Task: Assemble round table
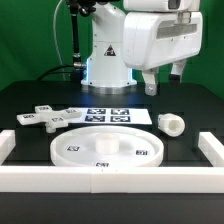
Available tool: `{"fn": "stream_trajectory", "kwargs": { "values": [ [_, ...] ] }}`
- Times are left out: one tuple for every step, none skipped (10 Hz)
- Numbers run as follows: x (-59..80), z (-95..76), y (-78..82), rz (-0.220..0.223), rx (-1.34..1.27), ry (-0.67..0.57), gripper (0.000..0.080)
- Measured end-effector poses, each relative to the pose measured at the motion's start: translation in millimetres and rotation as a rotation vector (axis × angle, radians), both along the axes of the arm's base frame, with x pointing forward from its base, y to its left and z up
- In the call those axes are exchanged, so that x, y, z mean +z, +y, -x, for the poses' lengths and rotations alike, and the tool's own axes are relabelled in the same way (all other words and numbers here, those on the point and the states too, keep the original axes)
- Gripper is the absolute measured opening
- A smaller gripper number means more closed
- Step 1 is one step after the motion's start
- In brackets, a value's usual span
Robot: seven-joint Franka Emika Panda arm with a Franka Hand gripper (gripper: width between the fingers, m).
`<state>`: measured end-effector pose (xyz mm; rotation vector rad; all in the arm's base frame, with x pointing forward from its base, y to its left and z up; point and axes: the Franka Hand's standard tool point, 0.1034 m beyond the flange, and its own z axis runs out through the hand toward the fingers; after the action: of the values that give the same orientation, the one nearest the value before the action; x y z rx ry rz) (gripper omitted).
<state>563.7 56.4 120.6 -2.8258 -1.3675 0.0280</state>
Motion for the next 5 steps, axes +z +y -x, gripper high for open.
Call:
{"fn": "stream_trajectory", "kwargs": {
  "values": [
    [0.0, 0.0, 0.0, 0.0, 0.0, 0.0, 0.0649],
    [0.0, 0.0, 0.0, 0.0, 0.0, 0.0, 0.0649],
    [0.0, 0.0, 0.0, 0.0, 0.0, 0.0, 0.0649],
    [0.0, 0.0, 0.0, 0.0, 0.0, 0.0, 0.0649],
    [-3.6, -0.4, -5.6, -0.003, 0.05, -0.018, 0.0649]
  ]
}}
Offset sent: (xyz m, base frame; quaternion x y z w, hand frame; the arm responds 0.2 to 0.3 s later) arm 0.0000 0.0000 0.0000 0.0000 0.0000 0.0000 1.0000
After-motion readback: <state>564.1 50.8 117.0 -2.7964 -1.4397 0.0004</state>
